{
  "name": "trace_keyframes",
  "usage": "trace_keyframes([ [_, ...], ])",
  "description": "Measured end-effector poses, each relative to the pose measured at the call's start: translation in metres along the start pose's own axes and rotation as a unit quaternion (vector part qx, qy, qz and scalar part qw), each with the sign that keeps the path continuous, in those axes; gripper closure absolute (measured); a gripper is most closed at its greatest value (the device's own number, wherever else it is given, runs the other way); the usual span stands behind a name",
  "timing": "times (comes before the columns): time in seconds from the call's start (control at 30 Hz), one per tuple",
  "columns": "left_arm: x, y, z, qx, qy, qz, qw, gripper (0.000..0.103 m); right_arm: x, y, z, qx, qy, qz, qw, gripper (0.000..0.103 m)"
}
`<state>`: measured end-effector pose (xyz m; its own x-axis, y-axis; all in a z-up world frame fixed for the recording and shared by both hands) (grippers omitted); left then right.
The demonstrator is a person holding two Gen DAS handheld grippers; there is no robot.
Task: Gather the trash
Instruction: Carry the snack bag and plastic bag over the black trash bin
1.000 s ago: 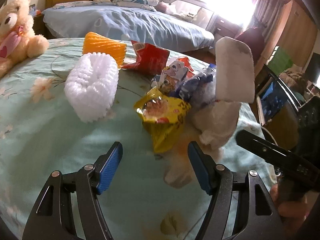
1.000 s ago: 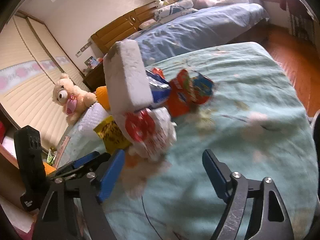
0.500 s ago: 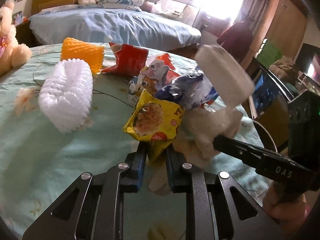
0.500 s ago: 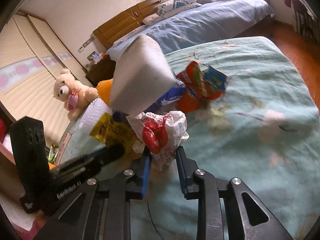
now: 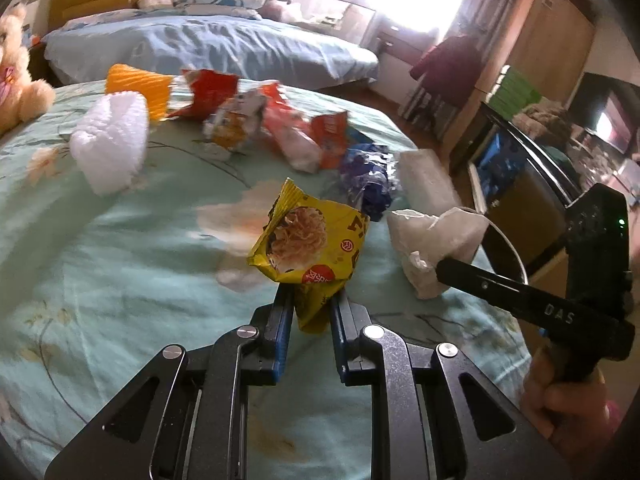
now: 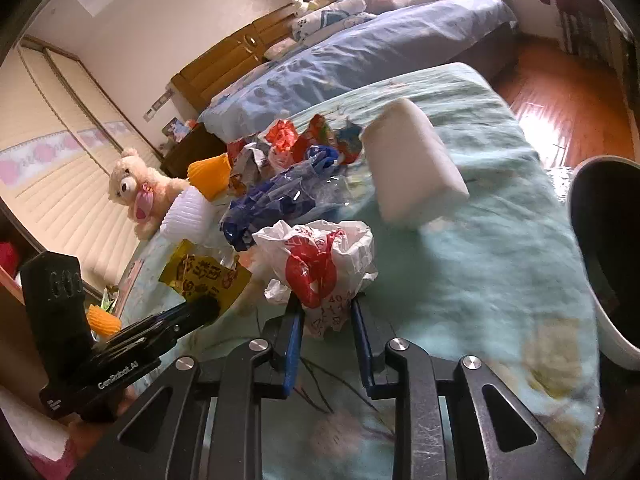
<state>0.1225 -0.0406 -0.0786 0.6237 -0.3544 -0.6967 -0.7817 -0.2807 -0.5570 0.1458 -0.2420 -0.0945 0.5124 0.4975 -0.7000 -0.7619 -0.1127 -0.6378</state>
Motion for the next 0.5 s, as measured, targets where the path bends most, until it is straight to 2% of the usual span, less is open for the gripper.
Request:
trace_keyframes([
  [0.5, 0.007, 0.032, -0.057, 0.050, 0.040, 0.035, 0.9973, 0.086, -0.050, 0.026, -0.046, 0.052, 0.046, -0.029, 0.997, 0.079],
])
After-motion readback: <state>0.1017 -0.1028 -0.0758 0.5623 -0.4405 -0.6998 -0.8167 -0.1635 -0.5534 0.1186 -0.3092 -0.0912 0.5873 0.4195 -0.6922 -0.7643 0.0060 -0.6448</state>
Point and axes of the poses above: each gripper's, at about its wrist camera, not at the fingertips, and x roughly the way its jaws point, z to its left, y to its underside, the point moved 2 cm from there along x, roughly the way its jaws point, and after that the axes turned 13 degrees about -x, right-handed, at the moved point
